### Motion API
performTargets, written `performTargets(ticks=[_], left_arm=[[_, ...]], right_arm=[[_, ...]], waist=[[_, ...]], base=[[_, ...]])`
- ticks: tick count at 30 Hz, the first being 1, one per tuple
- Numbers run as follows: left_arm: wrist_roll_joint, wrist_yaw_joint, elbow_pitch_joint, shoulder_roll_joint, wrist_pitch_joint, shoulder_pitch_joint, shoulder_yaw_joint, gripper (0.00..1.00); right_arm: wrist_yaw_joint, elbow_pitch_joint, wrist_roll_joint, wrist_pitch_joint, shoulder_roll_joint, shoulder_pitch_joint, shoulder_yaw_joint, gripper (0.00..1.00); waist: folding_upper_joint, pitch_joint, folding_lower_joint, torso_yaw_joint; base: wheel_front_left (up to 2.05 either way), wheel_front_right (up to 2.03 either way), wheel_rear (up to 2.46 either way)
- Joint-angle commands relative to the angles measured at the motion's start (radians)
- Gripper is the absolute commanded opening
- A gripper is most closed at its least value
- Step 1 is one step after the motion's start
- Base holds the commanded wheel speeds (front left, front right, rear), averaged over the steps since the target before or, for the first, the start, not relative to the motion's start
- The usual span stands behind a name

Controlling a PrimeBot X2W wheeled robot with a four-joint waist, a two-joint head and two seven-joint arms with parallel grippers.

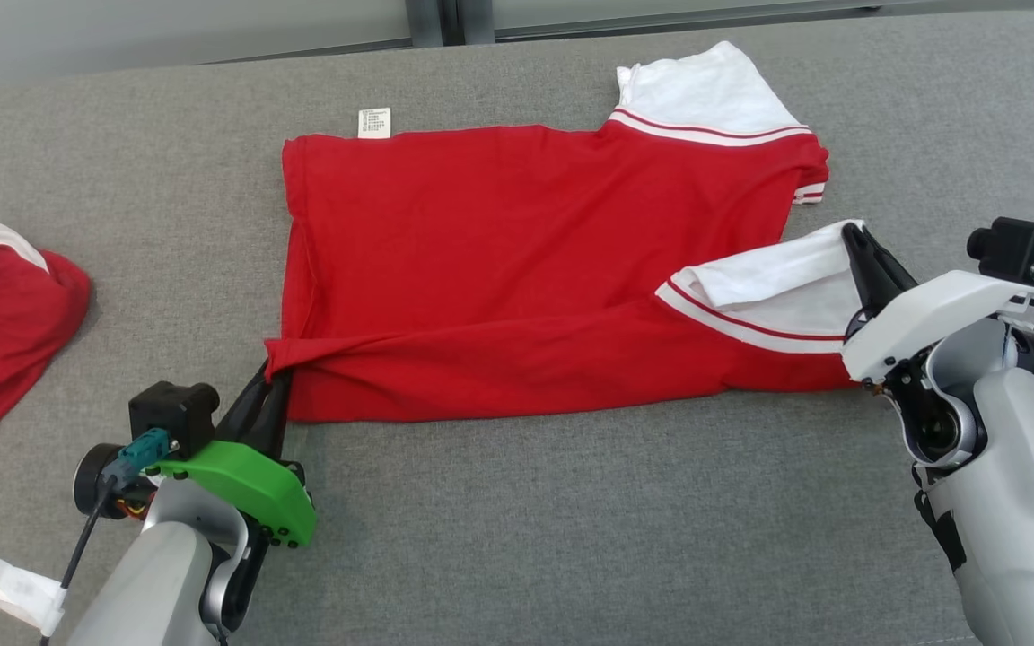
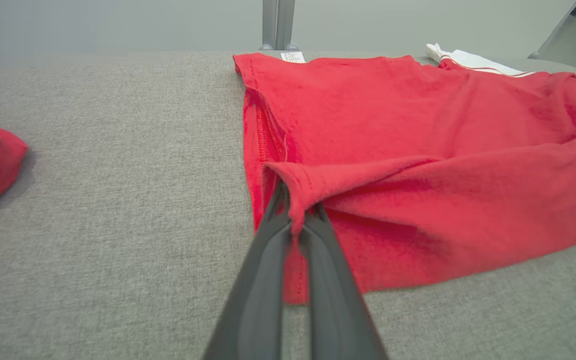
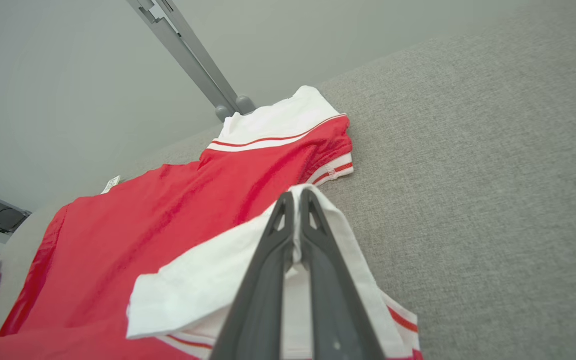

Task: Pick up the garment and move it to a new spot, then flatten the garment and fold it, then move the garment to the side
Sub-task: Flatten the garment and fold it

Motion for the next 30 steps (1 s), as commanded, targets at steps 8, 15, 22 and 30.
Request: performTargets(ticks=[8, 15, 22, 30], left_arm=[[-0.003, -0.007, 0.074, -0.011, -0.052, -0.007, 0.005, 1.0], [-0.02, -0.012, 0.12, -0.044, -0.082, 0.058, 0.0, 1.0], [-0.025, -0.017, 0.156, -0.057, -0.096, 0.068, 0.001, 1.0], [-0.047, -0.027, 0.236, -0.08, -0.098, 0.013, 0.011, 1.0]], right_arm=[[0.0, 0.087, 0.024, -0.124, -0.07, 0.008, 0.096, 1.0], [0.0, 0.094, 0.06, -0.169, -0.123, 0.111, 0.169, 1.0], [0.0, 0.096, 0.071, -0.186, -0.133, 0.161, 0.212, 1.0], [0.0, 0.162, 0.054, -0.201, -0.103, 0.11, 0.241, 1.0]], waist=[[0.0, -0.022, 0.0, -0.002], [0.0, -0.041, 0.0, -0.006], [0.0, -0.032, 0.0, -0.02], [0.0, -0.003, 0.0, -0.022]], base=[[0.0, 0.0, 0.0], [0.0, 0.0, 0.0], [0.0, 0.0, 0.0], [0.0, 0.0, 0.0]])
